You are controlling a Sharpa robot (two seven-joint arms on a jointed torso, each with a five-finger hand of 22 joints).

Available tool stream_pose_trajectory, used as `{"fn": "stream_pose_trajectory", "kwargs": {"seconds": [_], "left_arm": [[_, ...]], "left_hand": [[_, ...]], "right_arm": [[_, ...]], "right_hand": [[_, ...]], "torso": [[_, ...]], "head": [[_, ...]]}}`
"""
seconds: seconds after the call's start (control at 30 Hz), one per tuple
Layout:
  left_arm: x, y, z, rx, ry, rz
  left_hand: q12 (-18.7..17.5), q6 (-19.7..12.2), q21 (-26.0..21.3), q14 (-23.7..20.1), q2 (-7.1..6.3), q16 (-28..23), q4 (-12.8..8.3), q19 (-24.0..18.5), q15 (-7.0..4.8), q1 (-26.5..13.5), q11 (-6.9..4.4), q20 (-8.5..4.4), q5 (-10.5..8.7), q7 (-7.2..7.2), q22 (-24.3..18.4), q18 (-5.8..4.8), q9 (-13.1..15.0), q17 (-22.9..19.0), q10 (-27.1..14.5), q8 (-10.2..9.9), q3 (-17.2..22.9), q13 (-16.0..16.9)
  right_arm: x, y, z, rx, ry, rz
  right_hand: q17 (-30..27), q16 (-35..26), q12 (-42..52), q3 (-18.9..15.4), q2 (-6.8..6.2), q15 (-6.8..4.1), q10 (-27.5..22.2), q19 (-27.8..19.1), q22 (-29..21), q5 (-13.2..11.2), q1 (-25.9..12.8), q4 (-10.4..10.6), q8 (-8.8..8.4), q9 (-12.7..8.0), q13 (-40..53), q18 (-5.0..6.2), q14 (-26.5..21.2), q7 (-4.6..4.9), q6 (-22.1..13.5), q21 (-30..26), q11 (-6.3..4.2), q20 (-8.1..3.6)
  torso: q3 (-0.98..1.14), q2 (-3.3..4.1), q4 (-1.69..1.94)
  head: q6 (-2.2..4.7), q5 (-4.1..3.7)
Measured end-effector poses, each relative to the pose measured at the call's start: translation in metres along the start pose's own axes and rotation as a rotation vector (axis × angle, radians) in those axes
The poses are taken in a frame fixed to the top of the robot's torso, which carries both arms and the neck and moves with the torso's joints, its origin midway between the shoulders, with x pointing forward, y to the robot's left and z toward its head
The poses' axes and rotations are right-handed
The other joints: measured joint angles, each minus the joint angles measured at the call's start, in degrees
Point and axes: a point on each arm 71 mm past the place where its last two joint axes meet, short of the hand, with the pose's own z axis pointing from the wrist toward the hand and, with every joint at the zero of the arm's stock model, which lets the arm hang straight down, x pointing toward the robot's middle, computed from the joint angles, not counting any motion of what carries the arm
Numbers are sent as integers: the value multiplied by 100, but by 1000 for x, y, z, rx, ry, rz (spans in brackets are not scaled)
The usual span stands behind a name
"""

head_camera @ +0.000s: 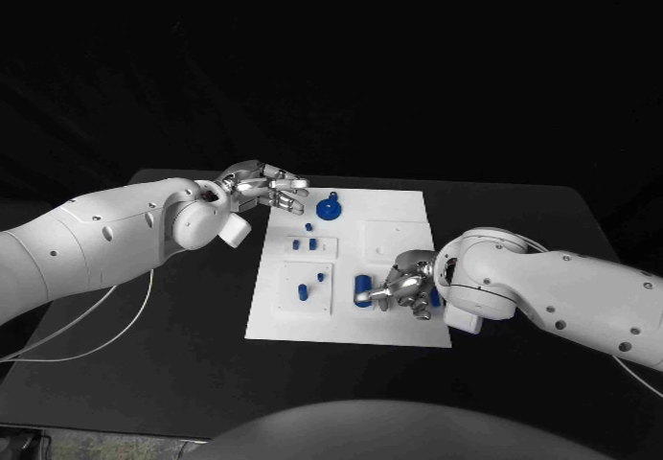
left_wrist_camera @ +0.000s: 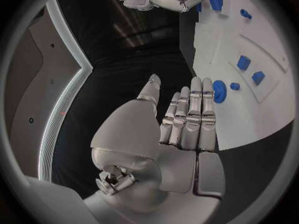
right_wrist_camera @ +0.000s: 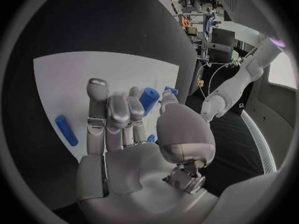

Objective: Assemble the parts on the task board

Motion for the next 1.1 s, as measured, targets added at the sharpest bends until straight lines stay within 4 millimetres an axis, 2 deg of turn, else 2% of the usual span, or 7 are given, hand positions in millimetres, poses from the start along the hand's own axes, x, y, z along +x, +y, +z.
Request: {"fn": "stream_pose_trajectory", "kwargs": {"seconds": [0.27,0.43,0.63,0.77,0.9,0.97,1.1], "left_arm": [[0,0,0,0,1,0],[0,0,0,-1,0,1],[-1,0,0,-2,0,1],[-1,0,-1,-2,-1,1],[-1,1,-1,-3,-2,2],[-1,1,-1,-3,-2,2],[-1,1,-1,-4,-1,2]], "left_hand": [[0,0,0,0,0,0,0,0,0,0,0,0,0,0,0,0,0,0,0,0,0,0],[0,0,0,0,0,0,0,0,0,0,0,0,0,0,1,0,0,0,0,0,0,0],[0,1,0,0,0,0,0,0,0,0,0,0,0,1,1,0,0,0,0,0,0,0],[0,1,0,0,0,0,0,0,0,0,0,0,0,1,1,0,0,0,0,0,0,0],[0,1,0,0,0,0,0,0,0,0,0,0,0,1,1,0,0,0,0,0,0,0],[0,1,0,0,0,0,0,0,0,0,0,0,0,1,1,0,0,0,0,0,0,0],[0,1,0,0,0,0,0,0,0,0,0,0,0,1,1,0,0,0,0,0,0,0]], "right_arm": [[1,2,0,-6,3,0],[1,1,-2,-8,4,0],[2,-3,-5,-8,12,-4],[4,-6,-6,-7,20,-7],[4,-7,-6,-5,25,-10],[4,-7,-5,-4,27,-10],[4,-7,-3,-3,28,-10]], "right_hand": [[0,0,0,23,0,0,0,0,0,30,0,-7,0,0,0,0,0,0,0,0,0,0],[0,0,0,-110,154,0,0,0,9,226,154,-398,0,0,7,0,0,2,5,0,0,0],[0,0,0,-152,168,0,0,0,10,501,167,-483,0,0,7,0,0,2,41,0,0,0],[0,0,0,-210,191,0,0,0,9,853,190,-541,0,0,7,0,0,2,41,0,0,0],[0,0,0,-299,263,0,0,0,9,1506,262,-630,0,0,6,0,0,2,40,0,0,0],[0,0,0,-329,296,0,0,0,9,1688,295,-660,0,0,6,0,0,2,40,0,0,0],[0,0,0,-391,376,0,0,12,9,1864,292,-700,0,0,6,0,0,-16,58,0,0,-12]], "torso": [[0,0,2],[1,0,2],[1,0,-1],[3,0,-2],[3,1,-2],[3,1,-2],[1,3,1]], "head": [[12,-7],[12,-9],[20,-2],[24,1],[25,1],[25,2],[14,-2]]}}
